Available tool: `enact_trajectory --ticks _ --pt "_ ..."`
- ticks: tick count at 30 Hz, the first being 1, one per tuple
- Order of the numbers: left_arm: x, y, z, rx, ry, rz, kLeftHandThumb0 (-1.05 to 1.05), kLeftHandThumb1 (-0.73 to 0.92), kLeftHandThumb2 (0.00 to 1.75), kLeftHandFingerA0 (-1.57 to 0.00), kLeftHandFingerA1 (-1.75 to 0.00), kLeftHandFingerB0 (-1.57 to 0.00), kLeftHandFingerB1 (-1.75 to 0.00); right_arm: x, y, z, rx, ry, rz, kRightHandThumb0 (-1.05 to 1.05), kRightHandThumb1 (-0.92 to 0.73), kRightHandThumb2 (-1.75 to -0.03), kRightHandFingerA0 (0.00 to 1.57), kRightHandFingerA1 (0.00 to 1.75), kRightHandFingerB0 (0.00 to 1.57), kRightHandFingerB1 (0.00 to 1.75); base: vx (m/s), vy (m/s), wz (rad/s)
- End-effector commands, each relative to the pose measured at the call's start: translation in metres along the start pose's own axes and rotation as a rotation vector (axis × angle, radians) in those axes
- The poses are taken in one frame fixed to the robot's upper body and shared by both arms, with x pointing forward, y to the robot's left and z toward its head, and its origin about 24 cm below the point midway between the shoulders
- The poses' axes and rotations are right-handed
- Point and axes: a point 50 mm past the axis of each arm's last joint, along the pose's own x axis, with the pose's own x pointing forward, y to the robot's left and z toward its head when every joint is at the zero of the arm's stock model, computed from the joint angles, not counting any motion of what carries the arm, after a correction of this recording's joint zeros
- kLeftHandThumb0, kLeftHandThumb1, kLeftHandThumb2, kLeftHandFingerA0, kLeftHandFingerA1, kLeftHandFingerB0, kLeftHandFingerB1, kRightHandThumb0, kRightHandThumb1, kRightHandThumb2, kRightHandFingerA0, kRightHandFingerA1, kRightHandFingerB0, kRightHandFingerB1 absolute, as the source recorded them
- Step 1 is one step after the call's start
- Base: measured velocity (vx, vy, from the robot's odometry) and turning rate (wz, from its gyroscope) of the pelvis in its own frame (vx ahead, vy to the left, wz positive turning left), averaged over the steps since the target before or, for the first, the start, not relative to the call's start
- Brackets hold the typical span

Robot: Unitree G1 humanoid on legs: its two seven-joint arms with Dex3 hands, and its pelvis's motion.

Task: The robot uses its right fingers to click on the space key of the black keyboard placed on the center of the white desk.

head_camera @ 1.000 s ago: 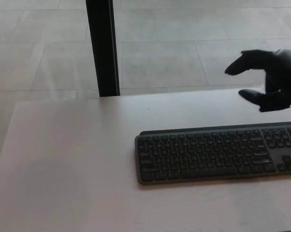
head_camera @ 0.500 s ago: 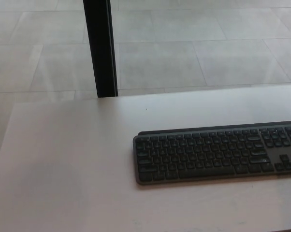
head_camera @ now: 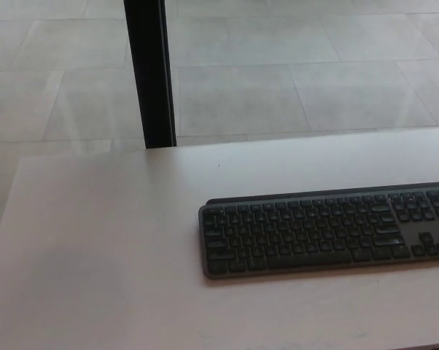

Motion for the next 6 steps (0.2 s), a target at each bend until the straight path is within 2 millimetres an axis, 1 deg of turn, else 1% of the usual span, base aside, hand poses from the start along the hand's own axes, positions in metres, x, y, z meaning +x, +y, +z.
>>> enact_trajectory --ticks 1,3,4,5,6 --pt "0.001 0.010 0.003 0.000 -0.021 0.028 -0.49 0.60 0.58 -0.89 -0.79 -0.73 -0.59 -0.037 -0.001 -0.077 0.090 0.283 -0.241 -0.46 -0.46 -0.71 0.93 1.30 0.81 0.72 0.00 0.000 0.00" --pt "0.001 0.009 0.002 0.006 -0.020 0.024 -0.49 0.60 0.58 -0.89 -0.79 -0.73 -0.59 -0.039 -0.001 -0.081 0.071 0.296 -0.243 -0.46 -0.46 -0.71 0.93 1.30 0.81 0.72 0.00 0.000 0.00" --pt "0.000 0.011 -0.001 0.011 -0.014 0.032 -0.48 0.60 0.57 -0.86 -0.74 -0.71 -0.57 -0.045 0.008 -0.089 0.097 0.339 -0.205 -0.47 -0.52 -0.68 0.90 1.15 0.76 0.71 0.00 0.000 0.00" --pt "0.000 0.012 -0.003 0.015 -0.011 0.038 -0.48 0.60 0.58 -0.91 -0.82 -0.74 -0.57 -0.049 0.013 -0.092 0.124 0.358 -0.199 -0.45 -0.52 -0.71 0.89 1.29 0.73 0.73 0.00 0.000 0.00" --pt "0.000 0.012 -0.003 0.015 -0.011 0.038 -0.48 0.60 0.58 -0.91 -0.82 -0.74 -0.57 -0.049 0.013 -0.092 0.124 0.358 -0.199 -0.45 -0.52 -0.71 0.89 1.29 0.73 0.73 0.00 0.000 0.00"
